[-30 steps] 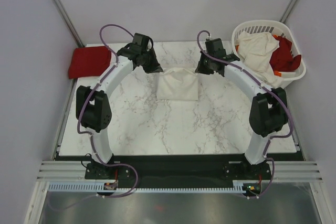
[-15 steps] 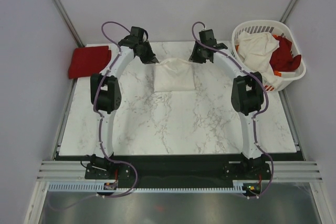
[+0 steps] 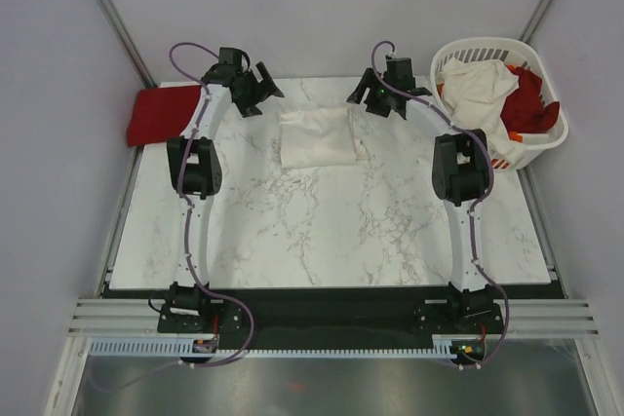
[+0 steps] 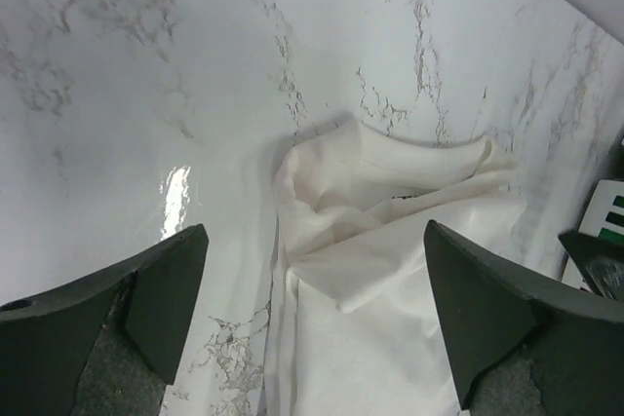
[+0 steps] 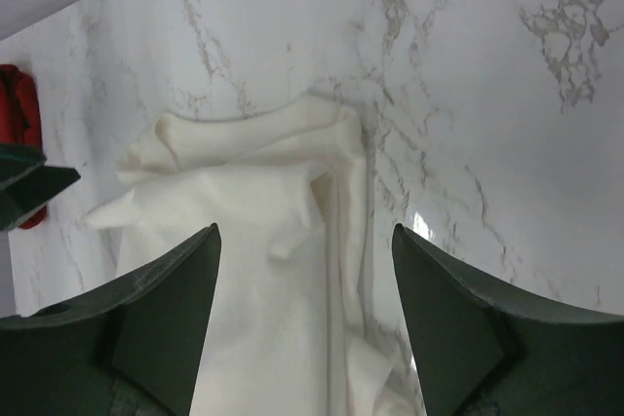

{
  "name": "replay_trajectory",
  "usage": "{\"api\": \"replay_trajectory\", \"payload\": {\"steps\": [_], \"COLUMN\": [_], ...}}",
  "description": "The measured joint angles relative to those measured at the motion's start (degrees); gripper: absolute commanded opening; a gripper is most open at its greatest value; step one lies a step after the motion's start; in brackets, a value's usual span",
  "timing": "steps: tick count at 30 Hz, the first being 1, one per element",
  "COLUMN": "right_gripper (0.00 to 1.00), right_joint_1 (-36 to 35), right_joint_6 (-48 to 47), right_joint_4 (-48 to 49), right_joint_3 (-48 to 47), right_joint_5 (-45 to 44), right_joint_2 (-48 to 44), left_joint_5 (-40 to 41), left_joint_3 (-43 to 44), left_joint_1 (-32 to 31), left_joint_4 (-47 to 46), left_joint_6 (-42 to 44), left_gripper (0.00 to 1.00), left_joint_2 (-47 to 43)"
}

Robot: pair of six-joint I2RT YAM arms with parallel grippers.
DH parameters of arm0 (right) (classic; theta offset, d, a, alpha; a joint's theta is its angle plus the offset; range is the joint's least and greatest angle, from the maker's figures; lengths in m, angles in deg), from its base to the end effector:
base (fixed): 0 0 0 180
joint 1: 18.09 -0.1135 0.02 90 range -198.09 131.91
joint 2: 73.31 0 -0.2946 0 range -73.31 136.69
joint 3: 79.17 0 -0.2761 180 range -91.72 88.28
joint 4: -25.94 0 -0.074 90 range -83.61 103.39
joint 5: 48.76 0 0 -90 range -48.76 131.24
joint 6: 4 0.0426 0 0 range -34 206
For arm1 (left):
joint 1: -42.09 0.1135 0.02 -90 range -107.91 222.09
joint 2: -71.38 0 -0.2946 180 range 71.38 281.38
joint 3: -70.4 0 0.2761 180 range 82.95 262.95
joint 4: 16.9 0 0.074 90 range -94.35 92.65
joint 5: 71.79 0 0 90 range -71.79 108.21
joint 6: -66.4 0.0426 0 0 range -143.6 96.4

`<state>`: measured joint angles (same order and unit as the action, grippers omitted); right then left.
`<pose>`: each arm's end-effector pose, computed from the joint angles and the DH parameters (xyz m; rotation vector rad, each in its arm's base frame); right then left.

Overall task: Fold and stack the t-shirts
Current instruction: Fold the tshirt

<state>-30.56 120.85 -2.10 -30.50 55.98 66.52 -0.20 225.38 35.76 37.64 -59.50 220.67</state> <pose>0.5940 0.1425 0.1941 0.2968 2.2660 0.7311 0.6180 -0.0821 0.2052 -0.4892 2.4471 -0.7134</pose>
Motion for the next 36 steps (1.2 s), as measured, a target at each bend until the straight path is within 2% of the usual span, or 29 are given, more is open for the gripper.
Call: {"api": "replay_trajectory", "payload": {"steps": [1, 4, 6, 10, 11, 14, 24, 33, 36], "right_gripper": [0.79, 0.70, 0.58, 0.33, 0.30, 0.23, 0.18, 0.15, 0.15], "right_joint_1": [-0.04, -0.74, -1.79, -5.16, -5.77, -7.69, -5.70, -4.96, -4.98], "right_joint_6": [-0.24, -0.92, -1.44, -1.51, -1.40, -0.83, 1.66, 3.13, 2.95], "right_joint_4": [0.81, 4.63, 6.78, 12.94, 14.05, 16.35, 17.62, 22.73, 22.18], "right_joint_3": [3.61, 14.78, 20.72, 26.60, 27.91, 32.79, 49.64, 57.00, 60.04], "right_joint_5": [0.02, 0.44, 1.51, 5.77, 6.62, 9.49, 9.20, 6.69, 4.42], "right_joint_2": [-3.30, -13.94, -21.27, -28.72, -29.27, -28.63, -22.62, -26.32, -29.07], "left_joint_5": [0.42, 0.94, 1.62, 2.08, 2.01, 1.68, -3.30, -4.31, -4.13], "left_joint_3": [0.00, -1.92, -5.86, -13.68, -15.15, -17.18, -16.48, -6.03, -4.33], "left_joint_1": [0.44, 1.18, 1.31, 0.02, -0.68, -3.02, -8.96, -8.81, -8.50], "left_joint_4": [-0.07, -0.17, -0.04, -0.31, -0.28, -0.76, -1.60, -2.58, -4.02], "left_joint_6": [0.24, 1.11, 1.97, 3.74, 4.15, 5.57, 8.04, 10.32, 10.51], "left_gripper": [1.00, 1.00, 0.97, 0.80, 0.73, 0.65, 0.63, 0.63, 0.68], "left_joint_2": [-0.42, -3.39, -7.72, -16.83, -18.80, -21.75, -14.97, -1.64, 1.05]}}
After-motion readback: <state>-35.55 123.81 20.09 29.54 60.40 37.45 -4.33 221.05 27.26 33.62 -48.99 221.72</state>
